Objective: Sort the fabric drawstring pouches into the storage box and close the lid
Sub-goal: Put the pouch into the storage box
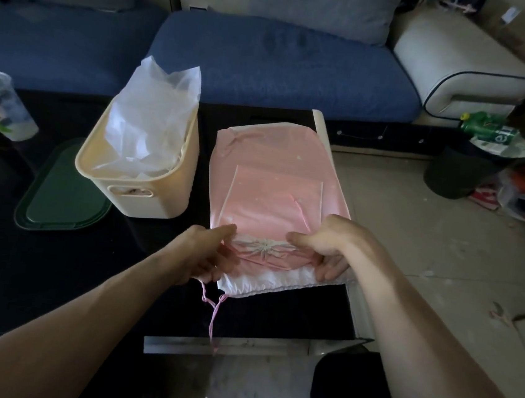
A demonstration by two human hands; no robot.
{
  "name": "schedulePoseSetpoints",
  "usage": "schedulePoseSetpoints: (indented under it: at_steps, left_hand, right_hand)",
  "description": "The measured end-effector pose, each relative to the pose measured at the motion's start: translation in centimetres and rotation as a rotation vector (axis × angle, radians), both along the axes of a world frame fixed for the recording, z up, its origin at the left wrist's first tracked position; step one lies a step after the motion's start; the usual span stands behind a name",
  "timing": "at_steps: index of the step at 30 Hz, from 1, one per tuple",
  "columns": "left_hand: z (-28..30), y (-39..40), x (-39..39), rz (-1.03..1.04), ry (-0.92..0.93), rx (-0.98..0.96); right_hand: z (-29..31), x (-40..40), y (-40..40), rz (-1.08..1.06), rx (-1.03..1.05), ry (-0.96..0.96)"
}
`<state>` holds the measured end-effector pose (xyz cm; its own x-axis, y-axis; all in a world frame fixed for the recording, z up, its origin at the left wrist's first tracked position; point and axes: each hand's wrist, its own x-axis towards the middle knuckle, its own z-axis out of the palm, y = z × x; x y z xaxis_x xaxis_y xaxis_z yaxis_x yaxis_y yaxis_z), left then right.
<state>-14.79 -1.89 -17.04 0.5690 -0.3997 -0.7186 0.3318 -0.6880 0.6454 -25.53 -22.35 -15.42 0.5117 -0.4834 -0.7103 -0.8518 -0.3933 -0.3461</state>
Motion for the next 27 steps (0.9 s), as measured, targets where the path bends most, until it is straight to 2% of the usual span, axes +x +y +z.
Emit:
schedulePoseSetpoints:
  at_steps: [4, 9, 12, 15, 19, 22, 24, 27]
  left_hand:
    - [0.2, -0.3, 0.2, 0.228, 0.055, -0.116]
    - [-0.5, -0.3, 0.3, 0.226, -0.051, -0.111]
    - [-0.5, 0.1, 0.7, 0.145, -0.243, -0.059]
    - [-0.7, 0.5, 1.2, 0.112, -0.372, -0.037]
    - [-0.8, 0.2, 0.7, -0.052, -0.891, 0.094]
    - [-0.2, -0.3, -0.2, -0.109, -1.152, 0.165]
    - [-0.4, -0.5, -0.1, -0.103, -1.253, 0.108]
    - [-0.8, -0.5, 0.4, -0.123, -1.371, -0.102]
  right_hand:
    - [-0.6, 0.3, -0.3, -0.019, 0.056, 0.016]
    - [-2.2, 1.1, -0.6, -0.038, 0.025, 0.012]
    - [-2.5, 1.3, 0.0, -0.011, 0.002, 0.034]
    - [-2.5, 1.3, 0.5, -0.033, -0.091, -0.038]
    - [-2.5, 1.6, 0.8, -0.001, -0.164, -0.03]
    - [-2.3, 1.8, 0.8, 0.039, -0.189, 0.013]
    - [-2.2, 1.9, 0.9, 0.08, -0.225, 0.016]
    - [-2.2, 2.3, 1.3, 0.18, -0.284, 0.012]
